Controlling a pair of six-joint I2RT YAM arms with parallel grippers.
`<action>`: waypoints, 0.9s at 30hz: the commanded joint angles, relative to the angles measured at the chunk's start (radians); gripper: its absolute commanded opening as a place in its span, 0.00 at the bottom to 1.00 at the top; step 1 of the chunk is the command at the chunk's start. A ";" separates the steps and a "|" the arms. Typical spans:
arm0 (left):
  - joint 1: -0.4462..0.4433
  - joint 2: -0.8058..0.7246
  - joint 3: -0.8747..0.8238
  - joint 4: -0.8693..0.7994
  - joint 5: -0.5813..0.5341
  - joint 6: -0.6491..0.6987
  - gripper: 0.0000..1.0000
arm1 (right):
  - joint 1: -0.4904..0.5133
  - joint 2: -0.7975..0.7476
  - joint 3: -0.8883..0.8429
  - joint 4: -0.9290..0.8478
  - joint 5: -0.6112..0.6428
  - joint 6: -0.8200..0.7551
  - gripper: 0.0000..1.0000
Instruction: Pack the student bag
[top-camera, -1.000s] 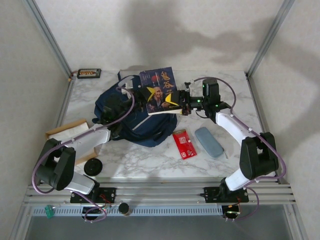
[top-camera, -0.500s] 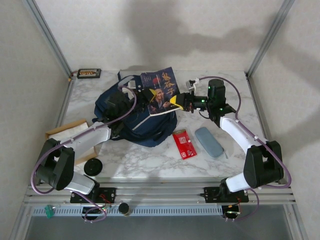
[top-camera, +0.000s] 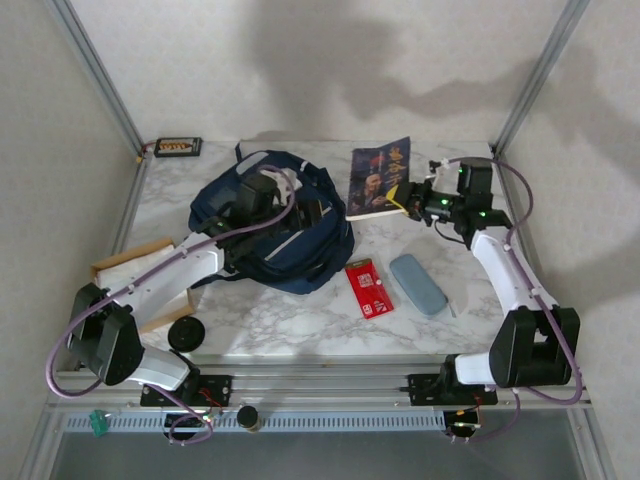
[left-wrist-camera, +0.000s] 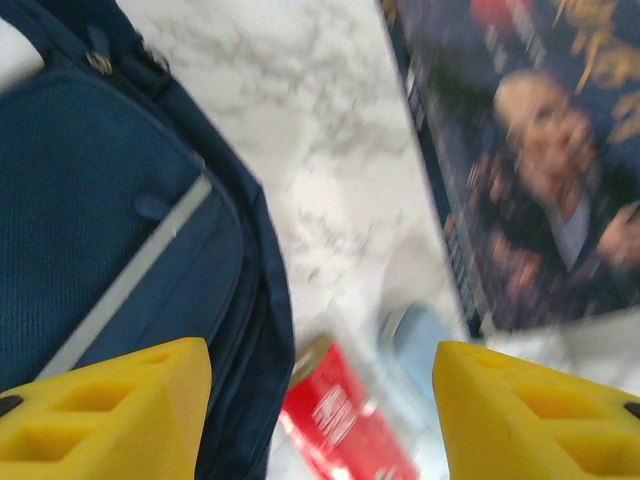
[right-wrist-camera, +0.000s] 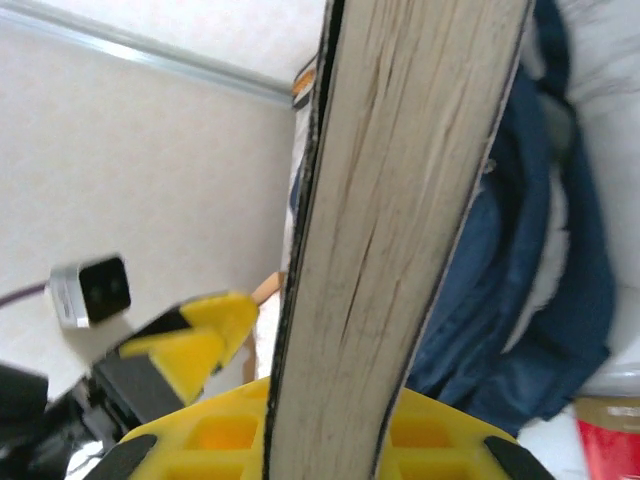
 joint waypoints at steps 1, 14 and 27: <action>-0.068 0.054 0.034 -0.179 -0.051 0.225 0.60 | -0.051 -0.047 -0.022 -0.055 -0.005 -0.084 0.00; -0.117 0.376 0.191 -0.211 -0.126 0.293 0.56 | -0.121 -0.054 -0.048 -0.082 -0.011 -0.119 0.00; -0.119 0.486 0.238 -0.199 -0.037 0.337 0.45 | -0.123 -0.038 -0.069 -0.052 -0.033 -0.110 0.00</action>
